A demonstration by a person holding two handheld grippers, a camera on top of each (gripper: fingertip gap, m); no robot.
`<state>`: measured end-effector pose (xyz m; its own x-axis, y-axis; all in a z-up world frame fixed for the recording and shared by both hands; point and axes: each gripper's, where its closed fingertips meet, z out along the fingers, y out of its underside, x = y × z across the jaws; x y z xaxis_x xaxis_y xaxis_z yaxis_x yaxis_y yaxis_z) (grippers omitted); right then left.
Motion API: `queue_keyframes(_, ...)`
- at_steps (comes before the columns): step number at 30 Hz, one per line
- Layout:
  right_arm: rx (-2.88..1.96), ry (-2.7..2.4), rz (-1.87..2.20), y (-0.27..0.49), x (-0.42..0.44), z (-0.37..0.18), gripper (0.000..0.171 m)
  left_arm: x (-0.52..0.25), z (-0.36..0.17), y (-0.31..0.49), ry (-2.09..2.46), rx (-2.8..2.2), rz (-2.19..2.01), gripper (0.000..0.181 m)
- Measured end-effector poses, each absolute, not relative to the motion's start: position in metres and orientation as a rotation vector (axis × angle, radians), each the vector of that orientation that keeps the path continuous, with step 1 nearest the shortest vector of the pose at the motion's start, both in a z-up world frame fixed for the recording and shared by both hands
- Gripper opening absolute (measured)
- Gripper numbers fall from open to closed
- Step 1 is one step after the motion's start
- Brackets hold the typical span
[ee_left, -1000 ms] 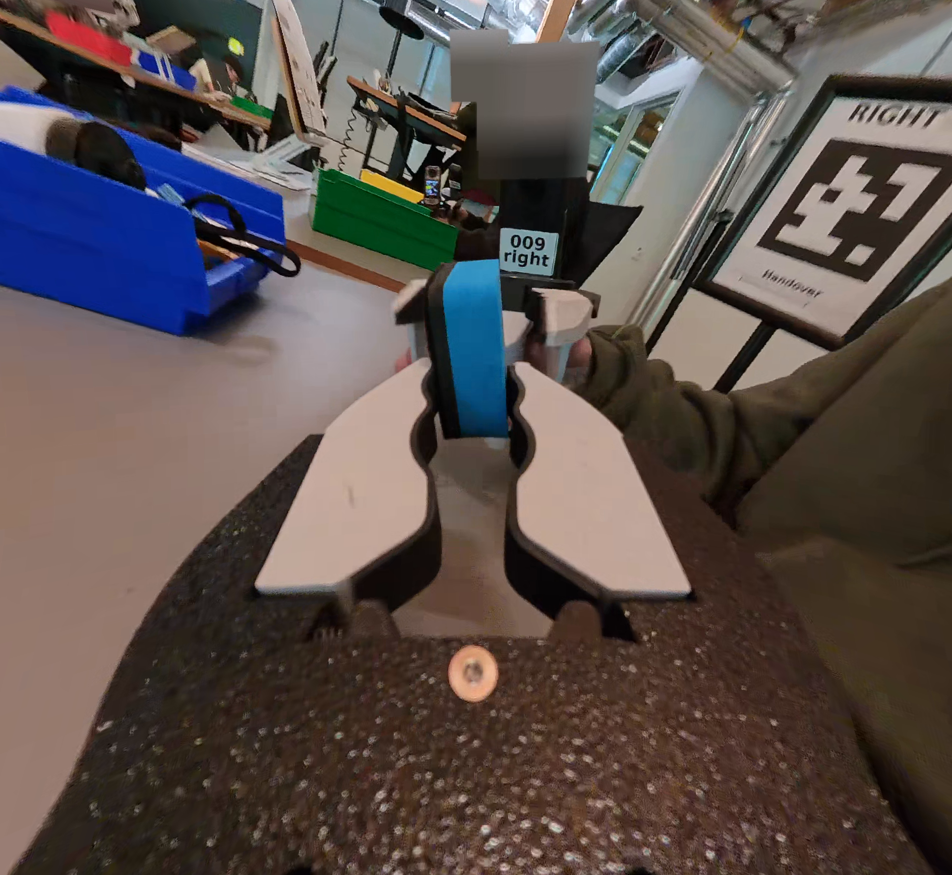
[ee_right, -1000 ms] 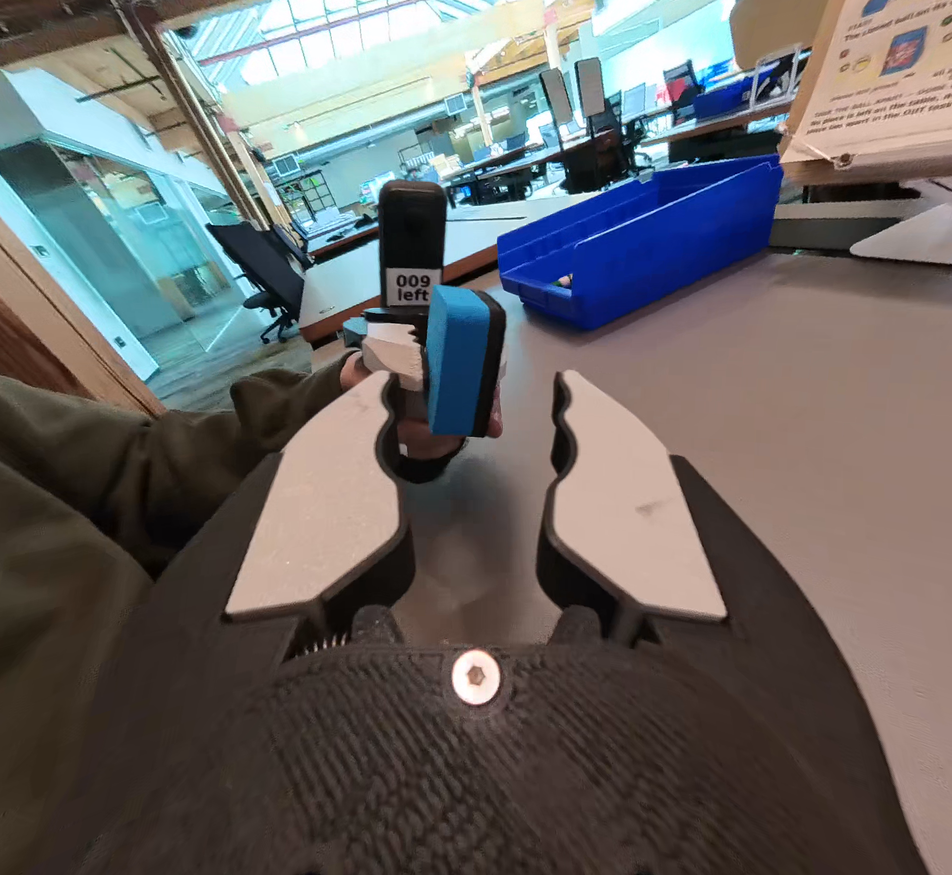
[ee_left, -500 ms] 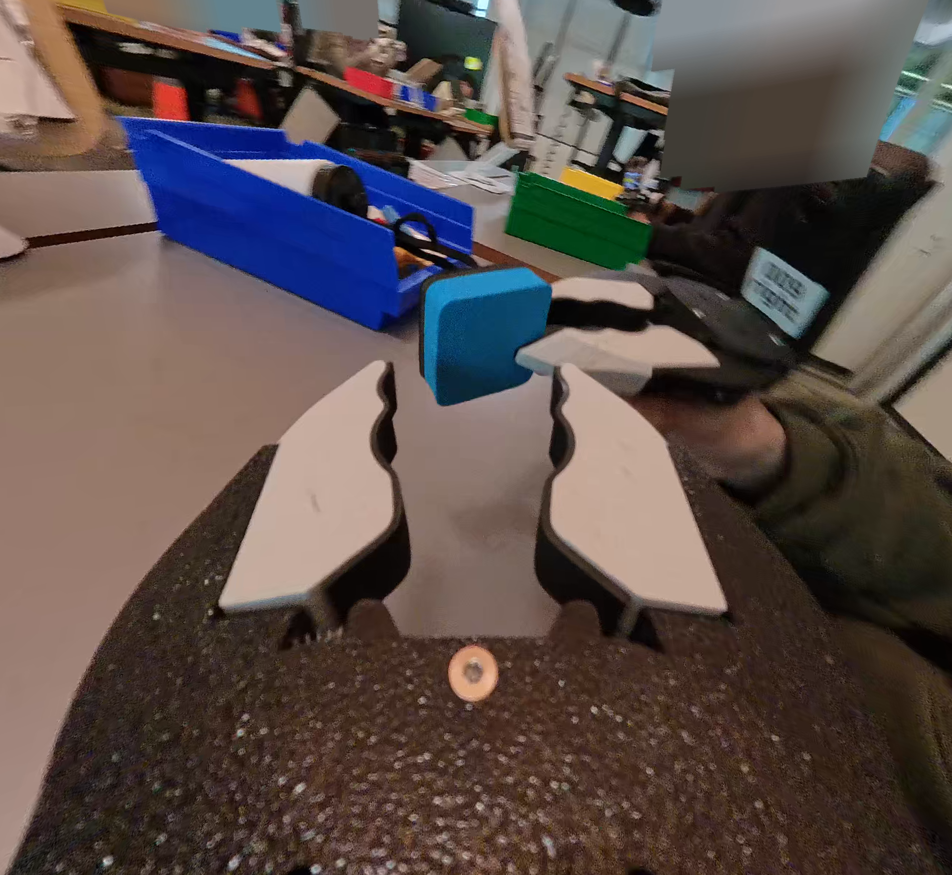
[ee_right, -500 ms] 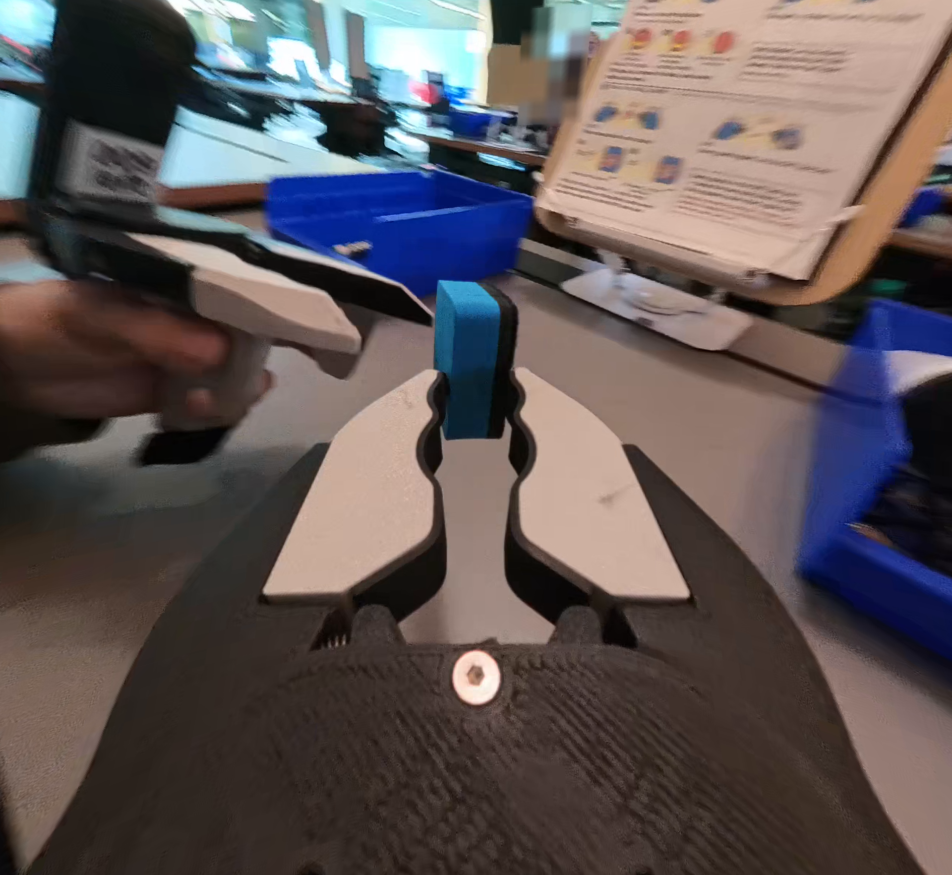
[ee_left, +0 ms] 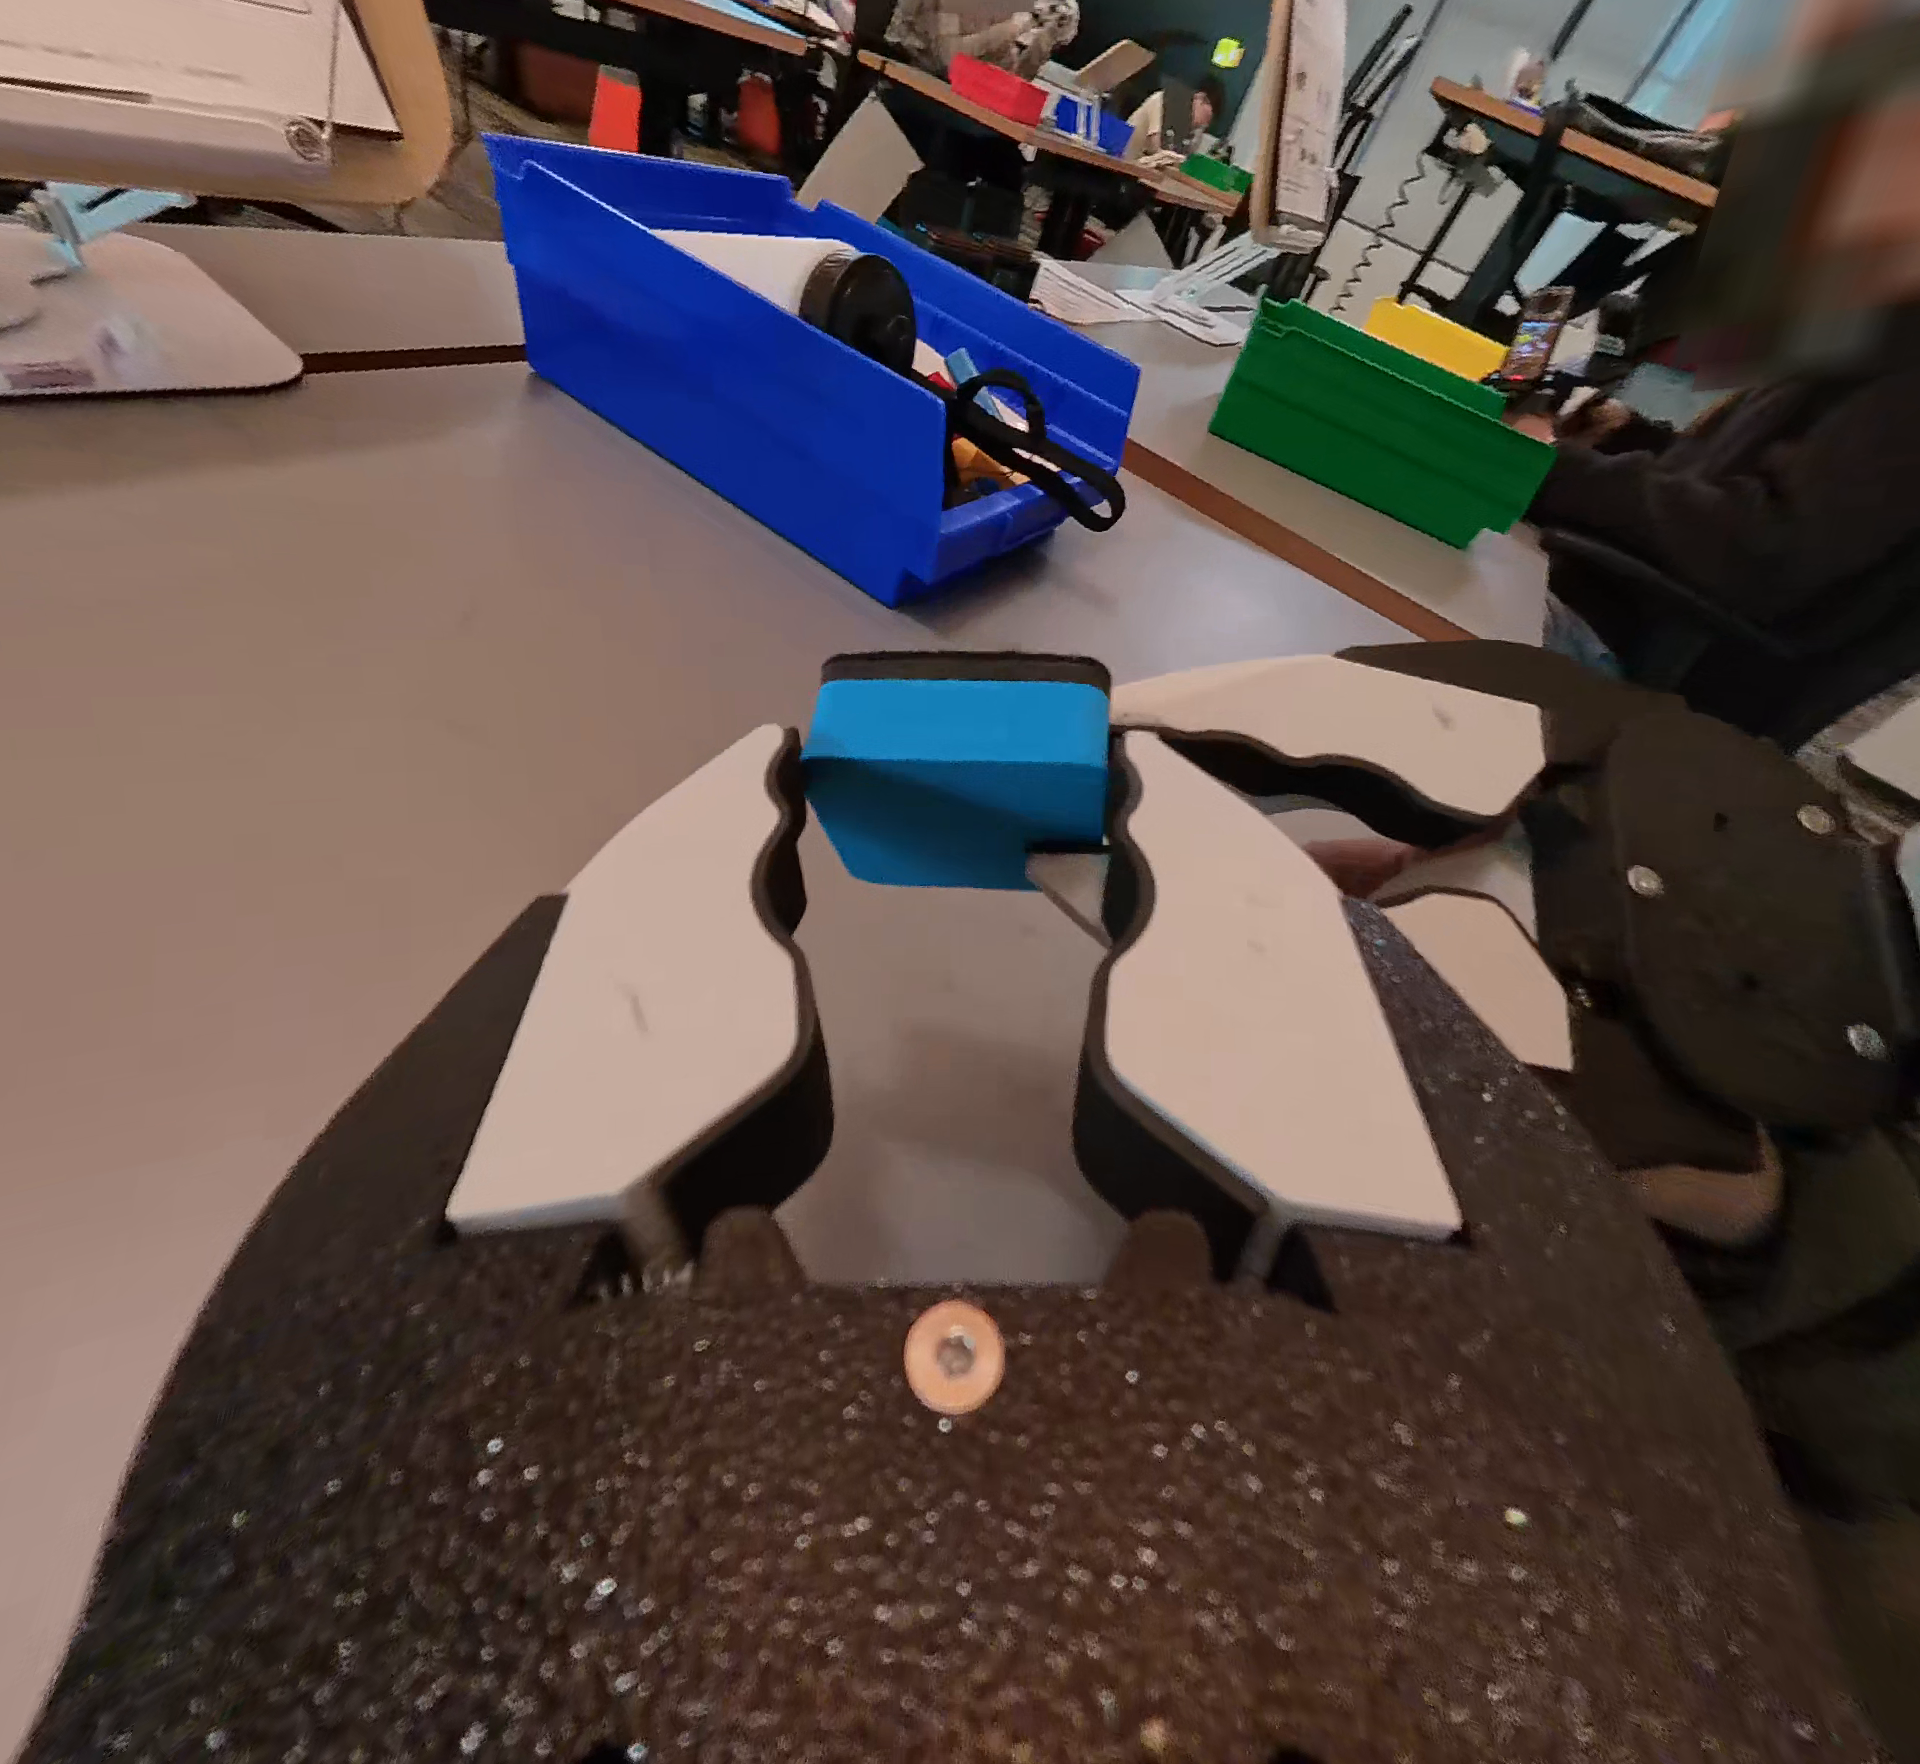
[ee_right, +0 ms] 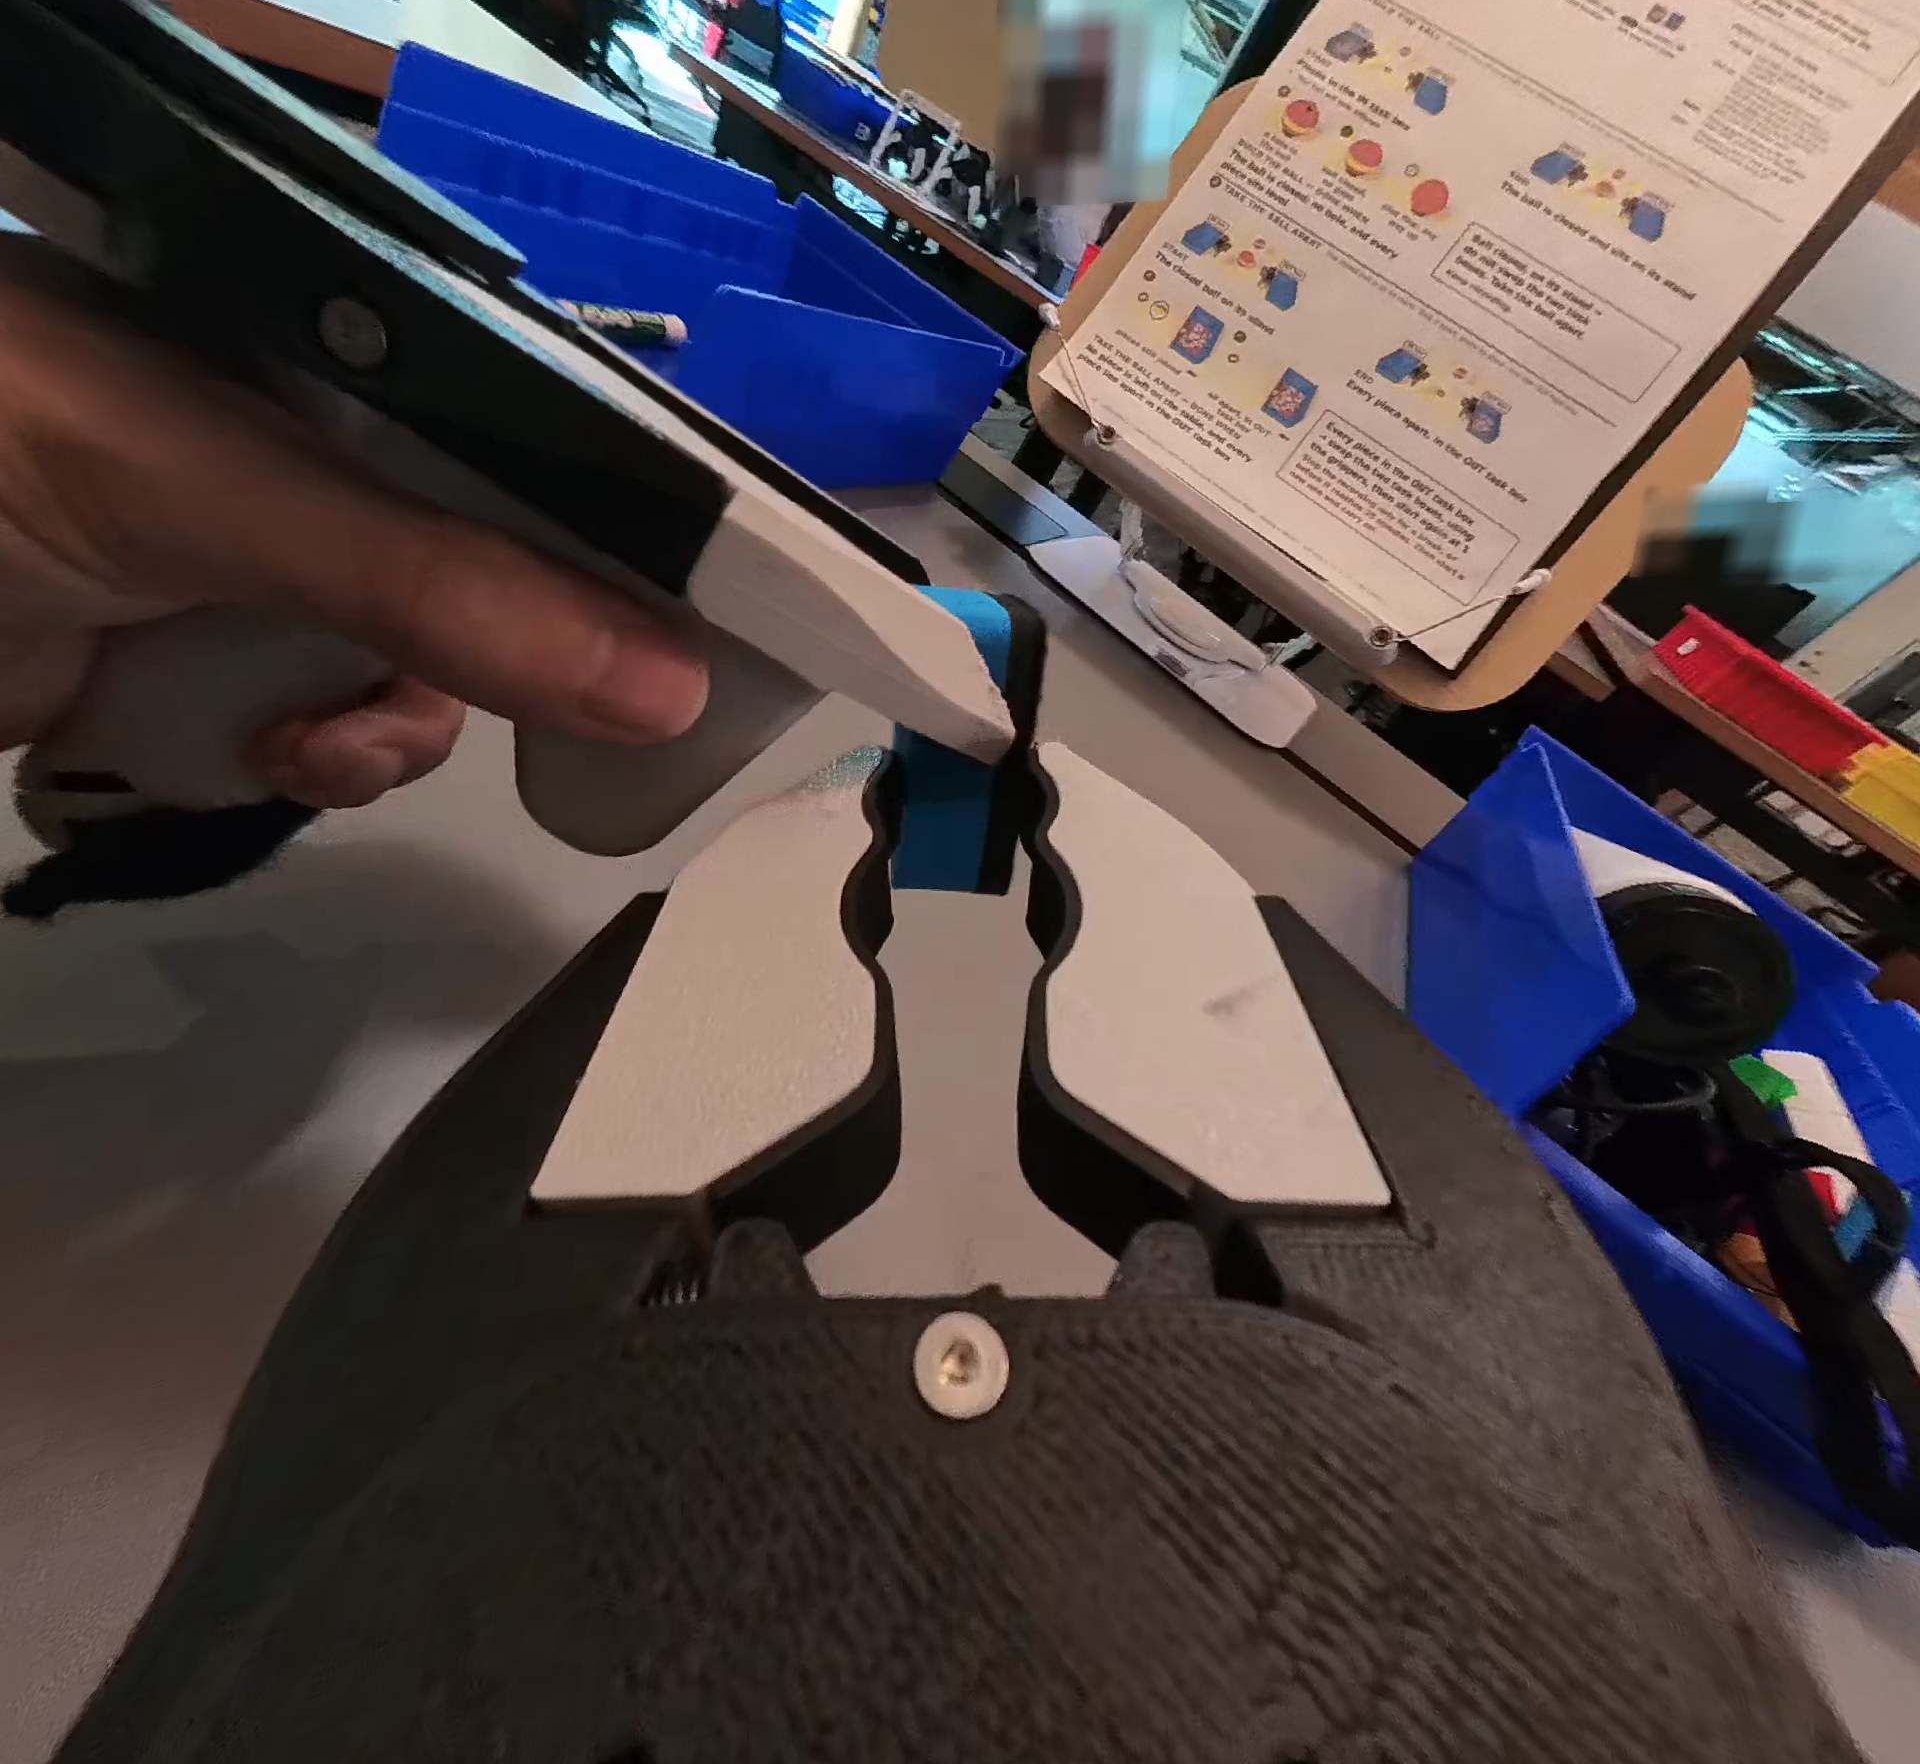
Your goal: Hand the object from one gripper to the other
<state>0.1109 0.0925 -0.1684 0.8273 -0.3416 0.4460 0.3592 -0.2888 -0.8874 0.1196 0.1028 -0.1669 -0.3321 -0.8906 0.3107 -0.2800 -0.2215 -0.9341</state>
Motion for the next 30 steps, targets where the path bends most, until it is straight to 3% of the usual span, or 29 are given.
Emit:
queue_keyframes(1,-1.734,-0.022,-0.643,0.094,0.109,-0.168,0.022,0.119,-0.167,0.104,1.549,-1.390,-1.609,0.054)
queue_keyframes(2,-1.737,-0.040,-0.583,0.095,0.106,-0.169,0.027,0.119,-0.166,0.105,1.562,-1.369,-1.630,0.054)
queue_keyframes(7,-1.812,0.017,0.032,0.094,0.088,-0.179,0.102,0.098,-0.134,0.098,1.642,-1.020,-1.993,0.054)
queue_keyframes(10,-1.620,0.077,0.579,0.084,0.063,-0.155,0.088,0.060,-0.120,0.087,1.784,-0.707,-2.286,0.054)
queue_keyframes(14,-1.421,0.101,1.094,0.074,0.035,-0.133,0.069,0.036,-0.120,0.088,1.823,-0.468,-2.369,0.054)
queue_keyframes(18,-1.391,0.067,1.226,0.074,0.017,-0.130,0.069,0.017,-0.122,0.085,1.846,-0.273,-2.415,0.054)
queue_keyframes(23,-1.241,0.166,1.503,0.074,0.014,-0.125,0.046,0.004,-0.118,0.085,1.790,-0.110,-2.422,0.054)
queue_keyframes(25,-1.242,0.189,1.516,0.078,0.013,-0.131,0.045,0.004,-0.119,0.084,1.789,-0.095,-2.385,0.054)
queue_keyframes(28,-1.247,0.185,1.490,0.081,0.012,-0.133,0.028,0.006,-0.120,0.085,1.781,-0.091,-2.333,0.054)
queue_keyframes(30,-1.249,0.183,1.448,0.082,0.014,-0.133,0.025,0.008,-0.119,0.085,1.764,-0.093,-2.328,0.054)
